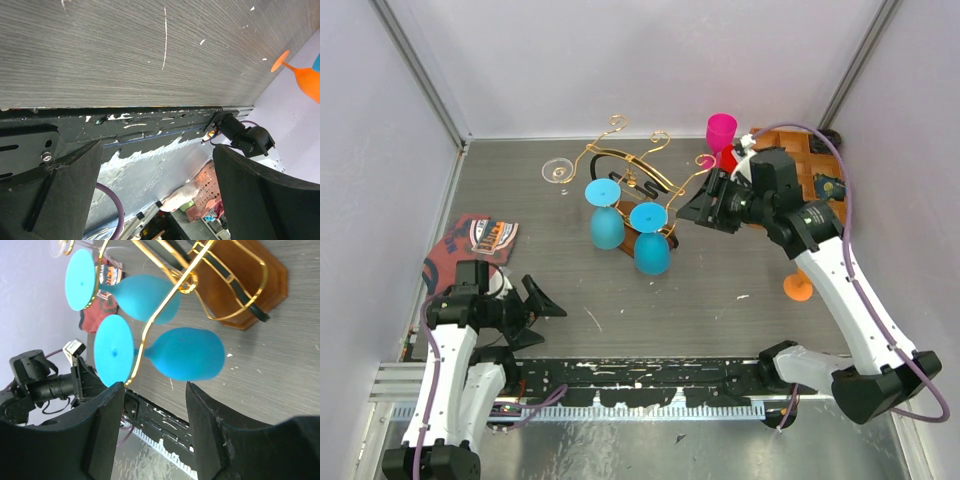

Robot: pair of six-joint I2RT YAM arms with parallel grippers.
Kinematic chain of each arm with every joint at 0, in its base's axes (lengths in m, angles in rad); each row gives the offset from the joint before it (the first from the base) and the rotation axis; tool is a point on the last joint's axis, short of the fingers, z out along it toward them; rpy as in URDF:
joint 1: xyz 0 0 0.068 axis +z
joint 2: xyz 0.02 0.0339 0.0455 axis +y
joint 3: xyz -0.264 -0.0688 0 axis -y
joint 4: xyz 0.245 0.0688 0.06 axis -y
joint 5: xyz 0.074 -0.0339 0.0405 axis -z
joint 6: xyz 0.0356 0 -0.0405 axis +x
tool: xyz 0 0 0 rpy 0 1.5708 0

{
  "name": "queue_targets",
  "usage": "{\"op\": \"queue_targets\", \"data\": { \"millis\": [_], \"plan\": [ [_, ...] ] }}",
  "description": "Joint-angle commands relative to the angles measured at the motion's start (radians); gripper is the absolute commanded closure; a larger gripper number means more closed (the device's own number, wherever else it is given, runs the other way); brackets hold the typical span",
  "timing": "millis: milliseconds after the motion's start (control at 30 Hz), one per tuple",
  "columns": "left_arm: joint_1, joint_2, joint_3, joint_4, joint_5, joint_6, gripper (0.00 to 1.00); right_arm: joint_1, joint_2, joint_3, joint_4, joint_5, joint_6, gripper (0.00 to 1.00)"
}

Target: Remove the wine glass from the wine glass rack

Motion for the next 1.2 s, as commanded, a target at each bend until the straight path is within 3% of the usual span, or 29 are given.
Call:
{"op": "queue_targets", "data": {
  "millis": [0, 800, 1167],
  "plan": [
    [0.001, -0.008, -0.007, -0.046, -0.018, 0.005, 0.02, 0.04, 0.023, 0.04, 0.143, -0.064, 0.032, 0.43],
    [0.001, -0.002, 0.003, -0.044, -0.008, 0.01, 0.02, 0.129, 0.141, 0.057, 0.247, -0.087, 0.046, 0.54],
    [0.001, -0.009, -0.012, -0.049, -0.004, 0.015, 0.02, 0.161, 0.167, 0.057, 0.232, -0.09, 0.044, 0.55]
  ]
}}
